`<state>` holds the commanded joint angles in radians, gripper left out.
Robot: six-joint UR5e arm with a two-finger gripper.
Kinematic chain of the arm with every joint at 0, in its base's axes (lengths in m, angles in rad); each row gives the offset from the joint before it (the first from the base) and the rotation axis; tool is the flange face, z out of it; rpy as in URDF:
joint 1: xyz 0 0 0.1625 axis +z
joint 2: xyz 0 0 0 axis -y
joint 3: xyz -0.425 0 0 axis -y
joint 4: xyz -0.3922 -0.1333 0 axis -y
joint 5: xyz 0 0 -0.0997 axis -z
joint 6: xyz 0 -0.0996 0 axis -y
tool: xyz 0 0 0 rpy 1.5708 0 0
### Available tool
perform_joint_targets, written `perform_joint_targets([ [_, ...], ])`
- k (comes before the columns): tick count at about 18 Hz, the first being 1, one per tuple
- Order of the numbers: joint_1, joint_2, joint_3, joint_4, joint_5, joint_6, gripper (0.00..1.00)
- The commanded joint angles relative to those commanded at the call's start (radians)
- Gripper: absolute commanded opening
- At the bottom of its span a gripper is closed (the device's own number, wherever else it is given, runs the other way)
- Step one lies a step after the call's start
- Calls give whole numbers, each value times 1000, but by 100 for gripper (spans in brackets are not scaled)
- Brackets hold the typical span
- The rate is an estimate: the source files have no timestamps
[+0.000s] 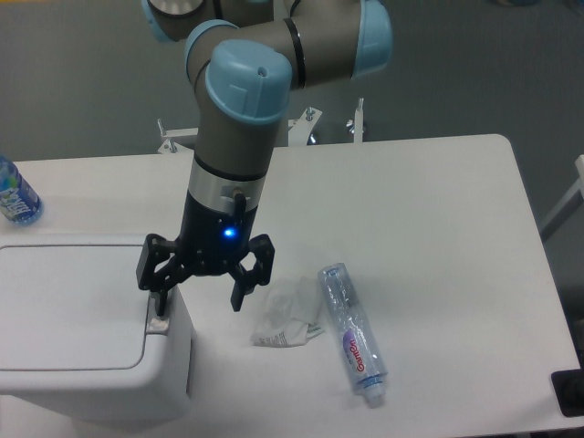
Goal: Open the trash can
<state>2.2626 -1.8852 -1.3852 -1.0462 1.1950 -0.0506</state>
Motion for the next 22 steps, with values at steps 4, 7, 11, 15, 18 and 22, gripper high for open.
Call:
perform_joint_targets([
  [4,0,0,-9,2,0,0,100],
  [7,0,0,-9,2,0,2,100],
  [11,0,3,-3,2,0,3,100],
  [15,2,20,58,3,49,12,100],
  [18,21,37,101,2,139,32,100],
  [22,104,63,135,3,227,49,100],
])
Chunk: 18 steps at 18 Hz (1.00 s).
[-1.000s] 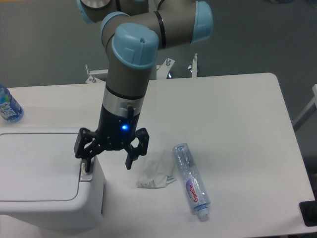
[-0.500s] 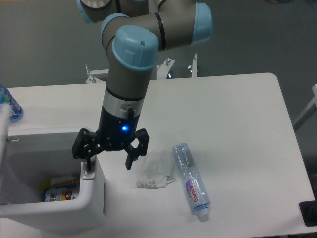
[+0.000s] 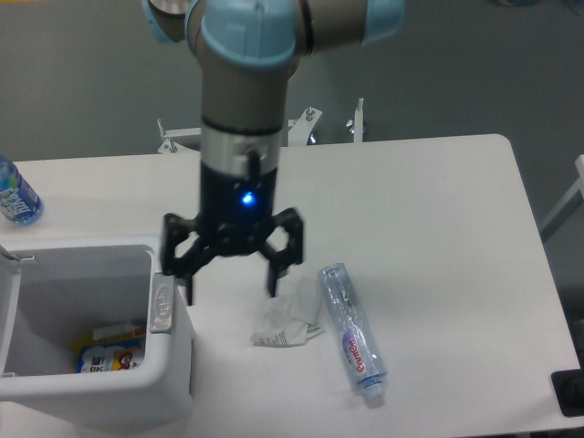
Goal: Open the trash can
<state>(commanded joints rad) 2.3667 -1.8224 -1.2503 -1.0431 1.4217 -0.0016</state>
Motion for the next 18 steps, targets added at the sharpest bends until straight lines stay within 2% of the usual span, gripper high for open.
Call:
perform_joint_targets([
  [3,84,21,15,-3,115,17,100],
  [7,198,34,8,-3,143,55,100],
  [11,259,41,-27,-12,311,294,100],
  [18,359,43,-107,-18,336,679,100],
])
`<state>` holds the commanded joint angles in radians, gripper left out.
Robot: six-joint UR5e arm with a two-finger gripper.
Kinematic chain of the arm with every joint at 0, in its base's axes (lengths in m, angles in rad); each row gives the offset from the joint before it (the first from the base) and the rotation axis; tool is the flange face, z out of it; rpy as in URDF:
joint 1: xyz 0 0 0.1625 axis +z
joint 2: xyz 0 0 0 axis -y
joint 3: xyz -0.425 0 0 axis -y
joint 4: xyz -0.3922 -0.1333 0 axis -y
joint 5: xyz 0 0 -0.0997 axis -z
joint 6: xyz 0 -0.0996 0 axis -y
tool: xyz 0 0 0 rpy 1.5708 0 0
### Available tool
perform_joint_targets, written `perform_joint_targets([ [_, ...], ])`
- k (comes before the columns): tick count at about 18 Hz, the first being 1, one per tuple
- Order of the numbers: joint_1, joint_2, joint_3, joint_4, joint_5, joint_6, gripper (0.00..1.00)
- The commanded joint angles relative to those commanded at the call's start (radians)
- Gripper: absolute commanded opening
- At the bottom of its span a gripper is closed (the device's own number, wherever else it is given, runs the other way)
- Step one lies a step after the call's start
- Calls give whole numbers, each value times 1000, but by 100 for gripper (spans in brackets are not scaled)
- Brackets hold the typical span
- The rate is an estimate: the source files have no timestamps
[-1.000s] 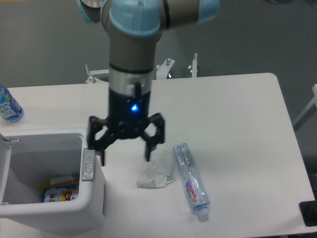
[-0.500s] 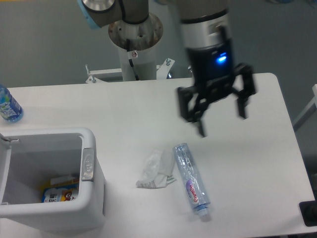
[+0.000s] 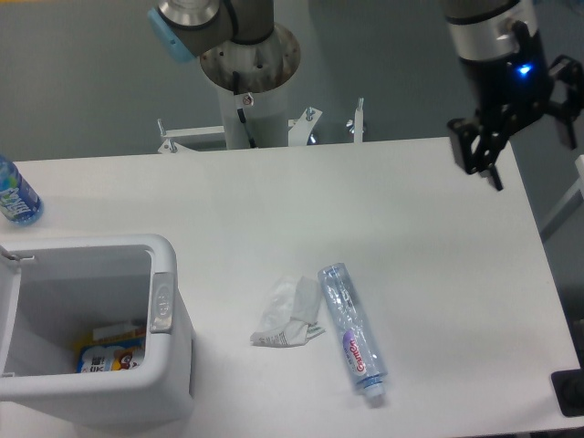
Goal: Open the trash can
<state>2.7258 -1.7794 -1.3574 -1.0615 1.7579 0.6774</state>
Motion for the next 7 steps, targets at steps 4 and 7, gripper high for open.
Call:
perform_joint_targets([
  [4,34,9,-26,-2,0,204,100],
  [7,69,9,-26,-2,-12,229,100],
])
